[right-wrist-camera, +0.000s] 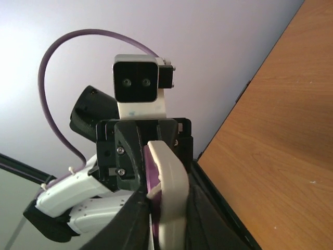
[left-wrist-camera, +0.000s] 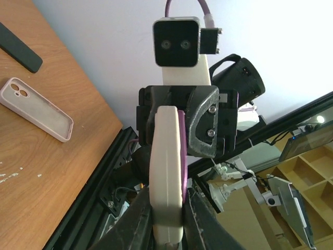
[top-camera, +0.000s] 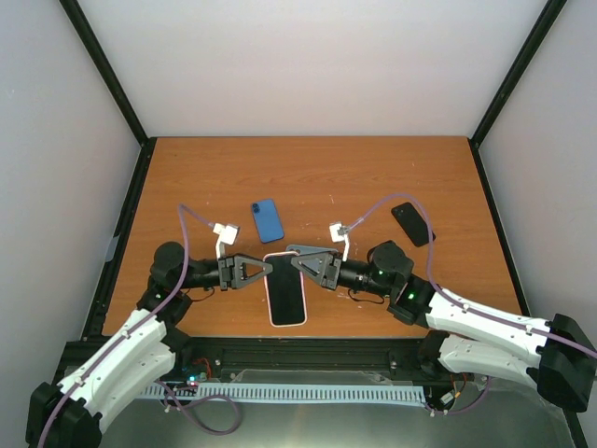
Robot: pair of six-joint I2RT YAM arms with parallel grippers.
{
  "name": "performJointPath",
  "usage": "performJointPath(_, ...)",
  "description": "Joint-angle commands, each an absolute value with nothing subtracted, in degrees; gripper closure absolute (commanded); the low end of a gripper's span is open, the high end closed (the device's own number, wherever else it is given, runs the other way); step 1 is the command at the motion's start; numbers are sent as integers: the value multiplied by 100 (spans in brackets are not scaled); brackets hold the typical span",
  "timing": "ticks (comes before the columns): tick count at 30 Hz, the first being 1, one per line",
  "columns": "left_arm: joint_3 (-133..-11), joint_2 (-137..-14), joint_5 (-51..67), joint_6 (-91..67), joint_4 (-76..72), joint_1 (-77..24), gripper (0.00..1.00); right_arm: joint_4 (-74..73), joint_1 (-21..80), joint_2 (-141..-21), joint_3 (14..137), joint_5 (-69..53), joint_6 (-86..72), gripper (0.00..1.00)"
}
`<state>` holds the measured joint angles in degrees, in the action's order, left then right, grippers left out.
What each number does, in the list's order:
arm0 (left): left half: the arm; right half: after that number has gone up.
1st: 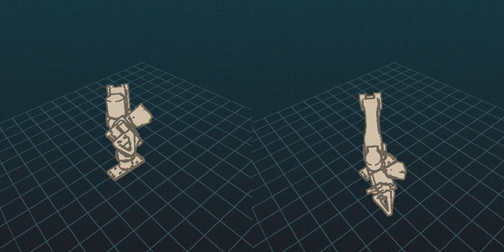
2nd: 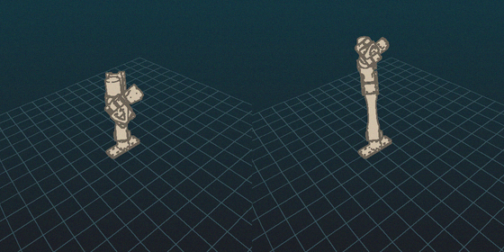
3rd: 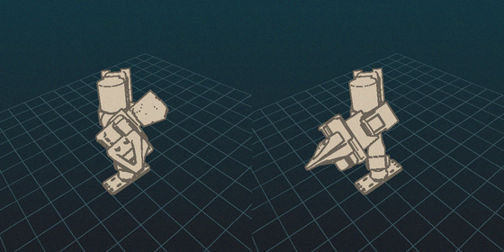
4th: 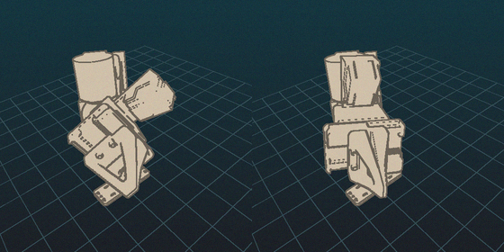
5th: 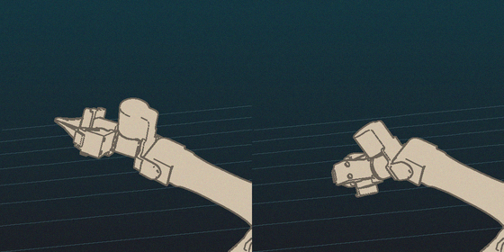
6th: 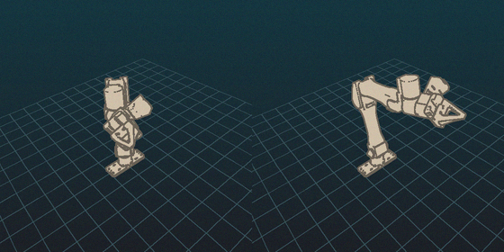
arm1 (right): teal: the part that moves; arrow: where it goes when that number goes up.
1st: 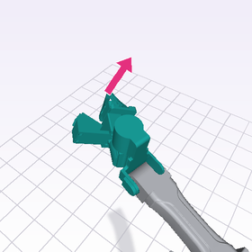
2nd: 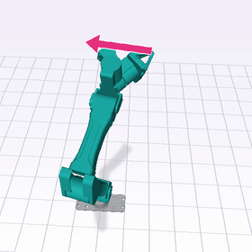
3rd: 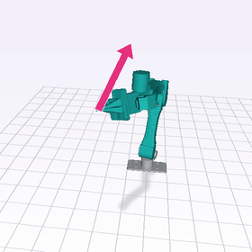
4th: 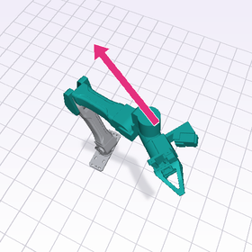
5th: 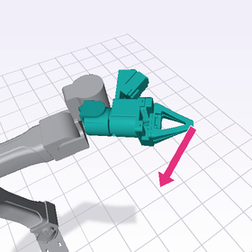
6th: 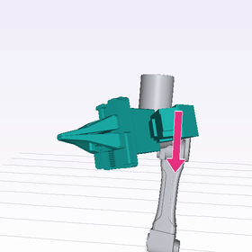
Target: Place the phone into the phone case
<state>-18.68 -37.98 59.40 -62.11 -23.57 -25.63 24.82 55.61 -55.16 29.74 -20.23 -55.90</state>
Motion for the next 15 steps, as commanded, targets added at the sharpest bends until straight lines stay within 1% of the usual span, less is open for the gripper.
performJointPath(1,-2284,-3734,6019,-5904,-1948,-2575,87,2731,5563,-5434,3157,-1941,-5332,91)
performJointPath(2,-2319,-3713,5974,-5911,-1894,-2574,82,2746,5557,-5432,3115,-1980,-5298,95)
performJointPath(3,-2342,-3691,5953,-5944,-1875,-2571,75,2777,5559,-5416,3071,-2047,-5285,97)
performJointPath(4,-2371,-3665,5927,-5971,-1872,-2570,67,2837,5555,-5402,3014,-2089,-5287,97)
performJointPath(5,-2406,-3643,5898,-5984,-1849,-2575,64,2925,5557,-5401,2961,-2187,-5319,97)
performJointPath(8,-2504,-3634,5808,-5892,-1709,-2574,61,3105,5557,-5405,2885,-2398,-5329,97)
performJointPath(9,-2542,-3657,5745,-5834,-1603,-2574,63,3111,5556,-5405,2887,-2441,-5333,97)
performJointPath(12,-2561,-3794,5631,-5706,-1401,-2575,80,3110,5559,-5390,2859,-2458,-5355,97)
performJointPath(15,-2544,-3879,5725,-5682,-1457,-2575,95,3103,5560,-5350,2807,-2372,-5422,96)
